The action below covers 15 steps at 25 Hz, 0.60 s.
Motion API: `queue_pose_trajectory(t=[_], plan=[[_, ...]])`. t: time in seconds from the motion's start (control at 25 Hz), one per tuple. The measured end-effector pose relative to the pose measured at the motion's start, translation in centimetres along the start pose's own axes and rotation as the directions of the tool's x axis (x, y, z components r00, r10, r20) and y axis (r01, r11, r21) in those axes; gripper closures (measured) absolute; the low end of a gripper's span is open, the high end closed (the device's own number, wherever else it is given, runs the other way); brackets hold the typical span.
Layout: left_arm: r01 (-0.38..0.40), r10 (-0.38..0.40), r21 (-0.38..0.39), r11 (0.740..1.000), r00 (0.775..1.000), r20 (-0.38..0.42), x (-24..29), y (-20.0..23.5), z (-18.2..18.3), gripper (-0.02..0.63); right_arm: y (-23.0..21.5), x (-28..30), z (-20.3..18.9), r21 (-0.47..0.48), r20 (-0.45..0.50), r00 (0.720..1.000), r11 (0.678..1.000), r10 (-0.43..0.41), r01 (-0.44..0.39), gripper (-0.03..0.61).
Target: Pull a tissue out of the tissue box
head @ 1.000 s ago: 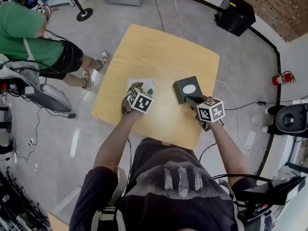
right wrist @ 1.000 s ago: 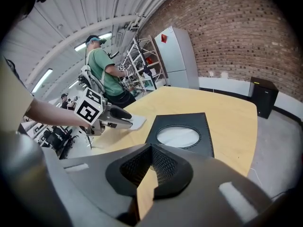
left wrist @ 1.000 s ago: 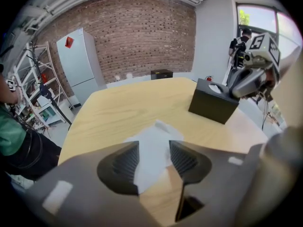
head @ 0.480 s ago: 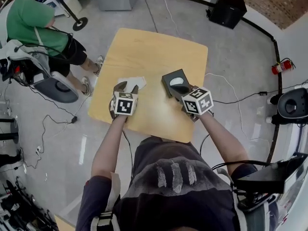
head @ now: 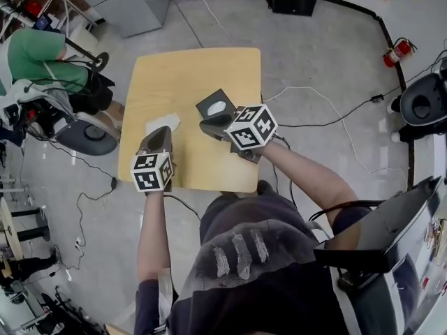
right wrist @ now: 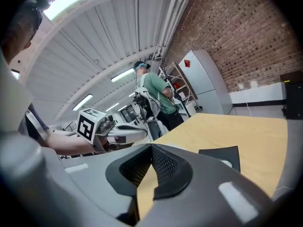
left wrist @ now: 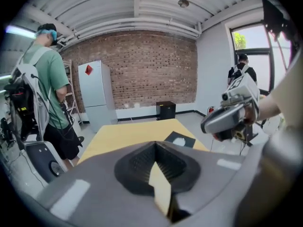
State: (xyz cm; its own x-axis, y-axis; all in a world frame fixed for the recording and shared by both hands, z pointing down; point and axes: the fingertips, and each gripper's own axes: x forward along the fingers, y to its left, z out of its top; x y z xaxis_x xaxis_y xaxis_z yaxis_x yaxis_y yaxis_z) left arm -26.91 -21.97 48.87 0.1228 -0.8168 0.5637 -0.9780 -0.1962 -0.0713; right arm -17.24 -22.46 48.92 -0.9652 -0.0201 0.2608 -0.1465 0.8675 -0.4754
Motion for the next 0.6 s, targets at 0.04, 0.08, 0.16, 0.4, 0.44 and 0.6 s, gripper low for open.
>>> queue_pose_trajectory(t=[0.04,0.08,0.16,0.4,0.44,0.6], plan=[[-0.005,0.005,-0.008,1.0,1.0,0.007,-0.7,-0.8,0.2,0.614,0.5,-0.5,0.0,0.007,0.009,1.0,1.0,0.022,-0.022,0.578],[-0.008,0.008,-0.019,1.0,1.0,0.015,-1.4,-1.6,0.3,0.613,1.0,-1.1,-0.1,0.014,0.018,0.999,0.999,0.043,-0.043,0.578],[-0.016,0.017,-0.045,0.999,0.999,0.035,-2.9,-3.3,0.6,0.614,2.1,-2.2,-0.4,0.025,0.033,0.996,0.996,0.08,-0.081,0.578],[-0.091,0.099,-0.078,0.993,0.991,0.092,-6.7,-6.8,1.6,0.612,4.8,-3.8,-1.4,0.034,0.024,0.982,0.981,0.189,-0.19,0.578],[-0.101,0.108,-0.082,0.992,0.99,0.094,-7.3,-7.2,1.4,0.612,5.2,-3.8,-1.7,0.039,0.018,0.979,0.978,0.205,-0.205,0.578],[-0.141,0.153,-0.105,0.984,0.982,0.108,-9.9,-7.6,1.1,0.612,7.1,-3.5,-2.1,0.045,-0.003,0.968,0.967,0.25,-0.249,0.578]])
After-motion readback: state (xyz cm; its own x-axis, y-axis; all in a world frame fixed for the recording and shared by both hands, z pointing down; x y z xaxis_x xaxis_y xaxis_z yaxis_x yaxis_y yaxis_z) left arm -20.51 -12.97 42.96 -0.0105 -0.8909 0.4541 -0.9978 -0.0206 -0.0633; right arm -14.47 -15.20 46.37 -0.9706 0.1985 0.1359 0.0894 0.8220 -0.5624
